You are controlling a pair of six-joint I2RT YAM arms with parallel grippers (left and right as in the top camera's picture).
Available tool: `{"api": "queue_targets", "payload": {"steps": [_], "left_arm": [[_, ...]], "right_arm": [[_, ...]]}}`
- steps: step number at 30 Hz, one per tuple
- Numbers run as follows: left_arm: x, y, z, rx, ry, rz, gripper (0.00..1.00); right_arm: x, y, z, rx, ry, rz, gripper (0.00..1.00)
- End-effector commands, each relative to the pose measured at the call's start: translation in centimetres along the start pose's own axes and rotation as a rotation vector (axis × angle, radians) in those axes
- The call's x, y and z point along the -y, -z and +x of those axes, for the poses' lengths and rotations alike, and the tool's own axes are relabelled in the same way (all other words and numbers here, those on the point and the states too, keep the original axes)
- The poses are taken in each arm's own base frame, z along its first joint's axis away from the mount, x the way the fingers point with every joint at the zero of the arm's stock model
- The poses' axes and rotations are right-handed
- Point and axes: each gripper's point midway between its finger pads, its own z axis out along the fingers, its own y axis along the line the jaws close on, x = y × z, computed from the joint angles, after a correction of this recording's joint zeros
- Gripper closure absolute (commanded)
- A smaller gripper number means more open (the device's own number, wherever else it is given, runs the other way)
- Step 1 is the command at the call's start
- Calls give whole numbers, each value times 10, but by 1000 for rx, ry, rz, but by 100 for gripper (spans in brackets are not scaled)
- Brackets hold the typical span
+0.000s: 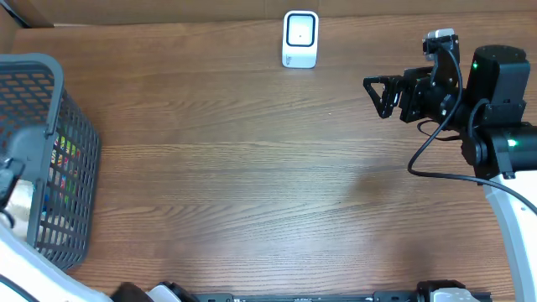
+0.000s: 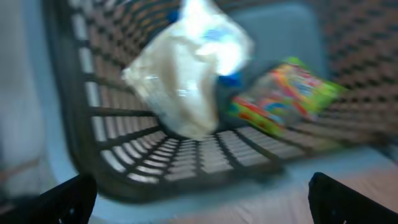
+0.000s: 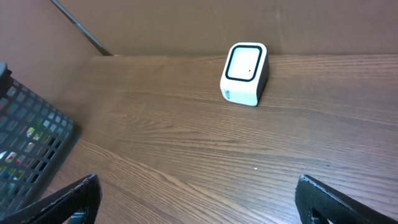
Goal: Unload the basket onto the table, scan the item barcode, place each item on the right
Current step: 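Reach the left gripper into the grey basket toward the beige bag, then grasp the beige translucent bag in the basket with the left gripper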
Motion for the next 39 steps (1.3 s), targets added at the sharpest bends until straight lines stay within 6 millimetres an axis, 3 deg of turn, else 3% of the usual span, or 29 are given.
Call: {"api": "queue_targets", "payload": {"steps": [1,3,7,12,13,15,21,28,31,37,39], "left_arm": [[-22,-32,-16,-79,89,-61,0],[-21,-48,-21,-113,65,-57,0],[2,-83,-26,-191,-103,5,0],[12,-127,-30,-260,-140,-10,0],[14,-141,-30,-287,-143,-20,0],[15,-167,-21,-364,-152,-47,12],[9,-211,-4,-492,-132,-133,16],[7,-224,-6,-489,-137,-161,25],[2,-228,-2,-496,-142,-190,24],[-5,-243,22,-556,-127,-222,23],[-6,-248,27,-565,-121,-228,27]], "right_arm": [[-10,7,-10,22,16,-18,0],[-10,7,-9,17,13,-17,0],[-10,7,-9,17,13,-17,0],[-10,7,-8,16,12,-19,0],[-11,7,-8,15,12,-26,0],[-14,7,-7,11,12,-40,0],[-13,7,-3,-8,0,-38,0],[-13,7,-2,-9,0,-37,0],[-13,7,-2,-9,0,-37,0],[-13,7,-2,-9,0,-37,0],[-13,7,-2,-9,0,-37,0]]}}
